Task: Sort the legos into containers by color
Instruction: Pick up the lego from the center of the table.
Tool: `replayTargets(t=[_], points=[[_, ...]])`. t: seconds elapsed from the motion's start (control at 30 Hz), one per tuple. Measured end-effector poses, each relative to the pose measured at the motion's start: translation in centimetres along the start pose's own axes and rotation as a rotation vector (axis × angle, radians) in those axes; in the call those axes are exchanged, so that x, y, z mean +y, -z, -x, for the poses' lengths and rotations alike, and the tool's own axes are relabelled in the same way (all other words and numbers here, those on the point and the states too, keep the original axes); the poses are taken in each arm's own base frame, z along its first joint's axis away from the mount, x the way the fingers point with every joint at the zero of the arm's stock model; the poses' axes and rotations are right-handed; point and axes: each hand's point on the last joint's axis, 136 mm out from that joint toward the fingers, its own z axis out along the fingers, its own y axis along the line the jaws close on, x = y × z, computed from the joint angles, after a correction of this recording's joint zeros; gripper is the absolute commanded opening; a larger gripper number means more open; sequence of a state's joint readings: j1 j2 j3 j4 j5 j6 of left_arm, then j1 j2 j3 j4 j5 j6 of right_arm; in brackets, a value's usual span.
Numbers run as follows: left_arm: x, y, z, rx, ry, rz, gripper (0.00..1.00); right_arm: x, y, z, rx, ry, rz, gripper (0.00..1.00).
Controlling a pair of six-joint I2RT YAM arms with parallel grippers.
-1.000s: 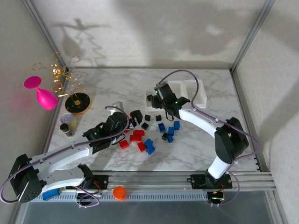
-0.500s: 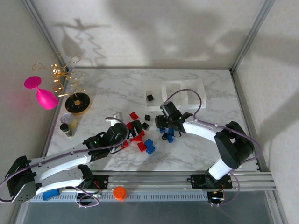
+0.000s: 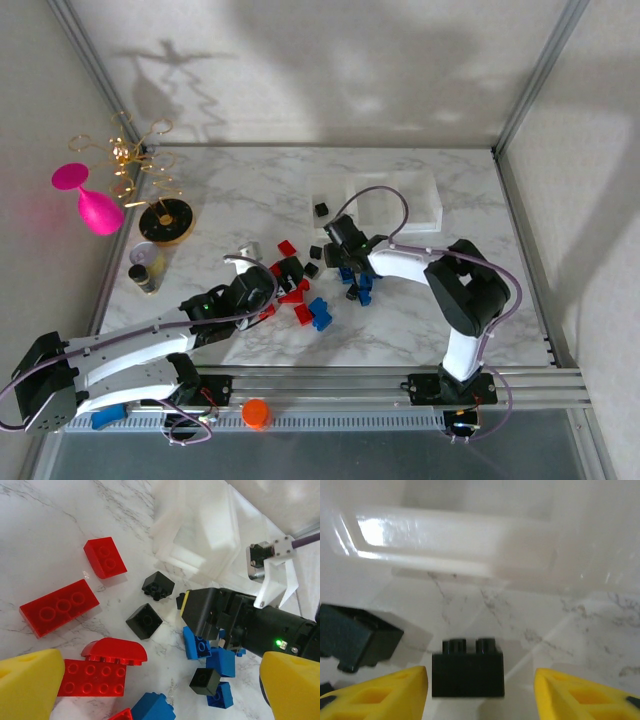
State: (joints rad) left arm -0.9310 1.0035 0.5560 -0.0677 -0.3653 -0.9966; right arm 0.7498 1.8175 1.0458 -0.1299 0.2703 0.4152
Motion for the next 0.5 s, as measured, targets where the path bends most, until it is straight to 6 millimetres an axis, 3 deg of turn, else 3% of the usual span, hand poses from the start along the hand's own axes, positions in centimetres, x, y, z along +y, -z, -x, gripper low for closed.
replayTargets(t=[0.27,0.5], points=[[0.0,-0.1,-0.1,0.000,-0.003,0.004,0.99,0.4,-1.5,1.2,-0.010,0.033,-0.028,0.37],[0.1,-0.2,-0.2,0.003,-0.007,0.009,0.99,0.5,-1.3,1.2,-0.009,0.038,-0.025,0.27]])
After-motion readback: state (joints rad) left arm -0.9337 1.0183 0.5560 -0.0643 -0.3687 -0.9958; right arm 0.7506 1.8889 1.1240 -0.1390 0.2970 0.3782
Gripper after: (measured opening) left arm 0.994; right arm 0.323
